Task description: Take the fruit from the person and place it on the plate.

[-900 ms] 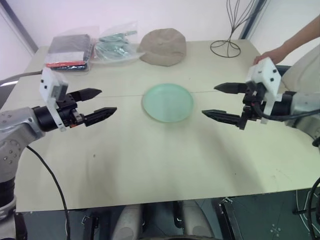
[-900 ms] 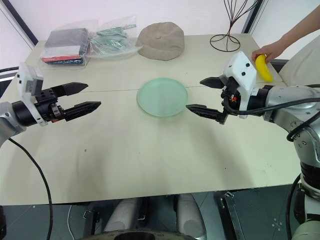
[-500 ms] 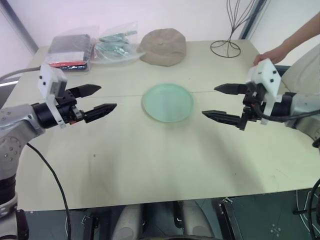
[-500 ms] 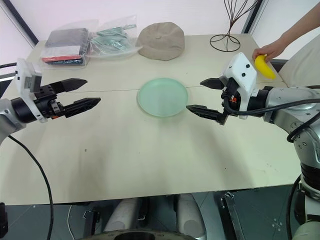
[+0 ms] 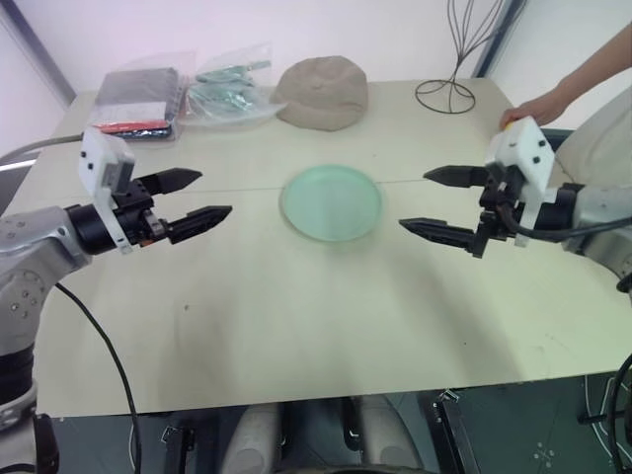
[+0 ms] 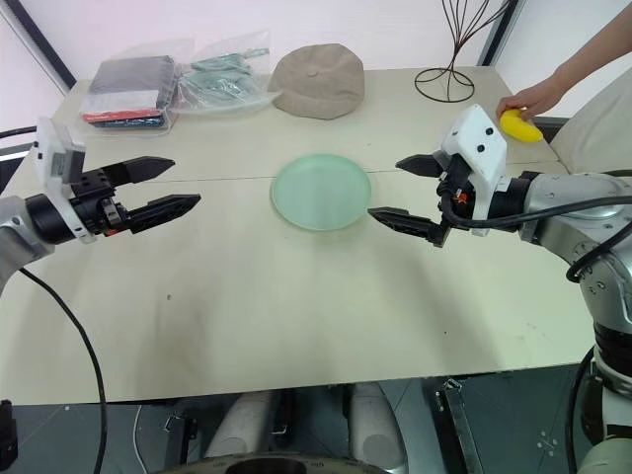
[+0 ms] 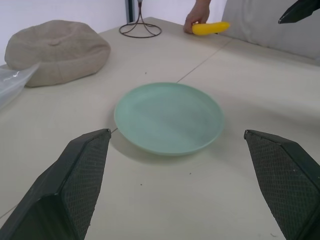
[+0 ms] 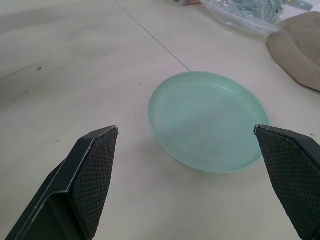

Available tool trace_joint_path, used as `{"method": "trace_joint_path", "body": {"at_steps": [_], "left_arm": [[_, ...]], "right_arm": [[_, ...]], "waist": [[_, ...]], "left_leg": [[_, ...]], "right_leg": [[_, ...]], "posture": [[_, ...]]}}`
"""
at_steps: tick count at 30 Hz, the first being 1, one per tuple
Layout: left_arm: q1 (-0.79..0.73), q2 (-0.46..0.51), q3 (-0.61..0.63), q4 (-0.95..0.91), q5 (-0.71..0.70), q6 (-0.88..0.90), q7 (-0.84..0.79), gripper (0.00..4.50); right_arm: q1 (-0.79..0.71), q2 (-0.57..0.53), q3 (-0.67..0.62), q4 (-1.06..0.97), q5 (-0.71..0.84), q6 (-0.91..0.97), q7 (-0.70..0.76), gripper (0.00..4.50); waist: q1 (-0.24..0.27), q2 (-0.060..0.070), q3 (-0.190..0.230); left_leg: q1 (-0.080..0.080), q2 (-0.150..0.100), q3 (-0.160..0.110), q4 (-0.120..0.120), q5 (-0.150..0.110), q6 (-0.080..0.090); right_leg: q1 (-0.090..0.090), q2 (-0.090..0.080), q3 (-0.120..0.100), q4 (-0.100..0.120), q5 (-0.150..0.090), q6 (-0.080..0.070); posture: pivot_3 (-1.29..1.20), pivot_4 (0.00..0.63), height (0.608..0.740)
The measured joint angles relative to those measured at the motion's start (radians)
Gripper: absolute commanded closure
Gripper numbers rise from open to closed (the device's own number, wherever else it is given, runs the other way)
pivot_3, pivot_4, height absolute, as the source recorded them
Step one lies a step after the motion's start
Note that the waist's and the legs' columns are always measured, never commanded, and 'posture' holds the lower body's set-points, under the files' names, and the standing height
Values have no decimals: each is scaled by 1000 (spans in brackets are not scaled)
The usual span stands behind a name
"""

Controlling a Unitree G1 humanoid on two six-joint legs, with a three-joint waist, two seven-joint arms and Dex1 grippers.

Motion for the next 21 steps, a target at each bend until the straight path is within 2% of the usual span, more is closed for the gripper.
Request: {"method": "trace_joint_path", "body": {"at_steps": [21], "left_arm": [[-5, -14, -6, 18, 8, -8, -16, 0]], "right_arm": [[2, -3, -15, -13, 15, 10, -23, 46]], "waist": [[0, 0, 0]], "left_leg": [[0, 0, 0, 0, 0, 0]], "right_leg": [[0, 0, 0, 0, 0, 0]], "posture": [[0, 150, 740]]}}
